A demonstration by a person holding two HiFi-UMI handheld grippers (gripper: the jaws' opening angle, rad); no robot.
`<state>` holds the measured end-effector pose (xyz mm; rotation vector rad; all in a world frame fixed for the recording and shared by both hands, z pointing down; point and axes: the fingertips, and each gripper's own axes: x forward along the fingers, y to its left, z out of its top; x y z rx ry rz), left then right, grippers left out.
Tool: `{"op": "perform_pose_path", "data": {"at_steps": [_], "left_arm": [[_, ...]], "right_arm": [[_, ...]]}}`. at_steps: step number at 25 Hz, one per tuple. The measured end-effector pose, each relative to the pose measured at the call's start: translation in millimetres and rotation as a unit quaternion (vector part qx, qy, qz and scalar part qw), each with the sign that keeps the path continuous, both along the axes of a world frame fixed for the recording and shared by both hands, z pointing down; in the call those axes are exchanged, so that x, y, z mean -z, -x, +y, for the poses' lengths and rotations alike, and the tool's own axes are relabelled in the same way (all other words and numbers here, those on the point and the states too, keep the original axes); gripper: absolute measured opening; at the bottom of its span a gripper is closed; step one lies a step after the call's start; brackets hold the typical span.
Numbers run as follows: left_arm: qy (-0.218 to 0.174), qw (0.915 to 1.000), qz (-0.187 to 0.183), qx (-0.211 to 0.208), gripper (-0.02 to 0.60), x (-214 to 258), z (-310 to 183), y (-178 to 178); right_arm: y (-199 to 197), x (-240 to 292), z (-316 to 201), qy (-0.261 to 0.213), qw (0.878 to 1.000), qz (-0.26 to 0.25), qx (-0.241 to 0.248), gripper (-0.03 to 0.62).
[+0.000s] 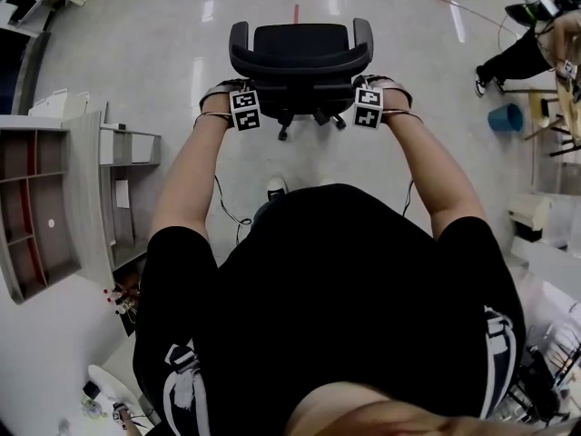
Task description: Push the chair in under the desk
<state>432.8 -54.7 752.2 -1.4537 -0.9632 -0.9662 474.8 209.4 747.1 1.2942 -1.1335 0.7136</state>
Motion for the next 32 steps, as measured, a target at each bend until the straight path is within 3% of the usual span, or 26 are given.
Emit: {"op": "perform_pose_path", "data": {"at_steps": [9,20,32], "left_arm": [[0.002,1.0000,0.003,0.006,0.135,-1,0,-3],[0.000,0.9998,-0.001,0.022,0.130,-1,-2,14],[0.001,0.9972,0.002,0.074,0.121,-1,-61,93]], "right_arm": [[-5,0,-1,-0.002,1.000,0.028,0.012,0.120],[3,1,-2,0.001,0.999,0.027,0.017,0.121],[50,3,-71,-0.011,0.996,0.041,0.076,0.121]]}}
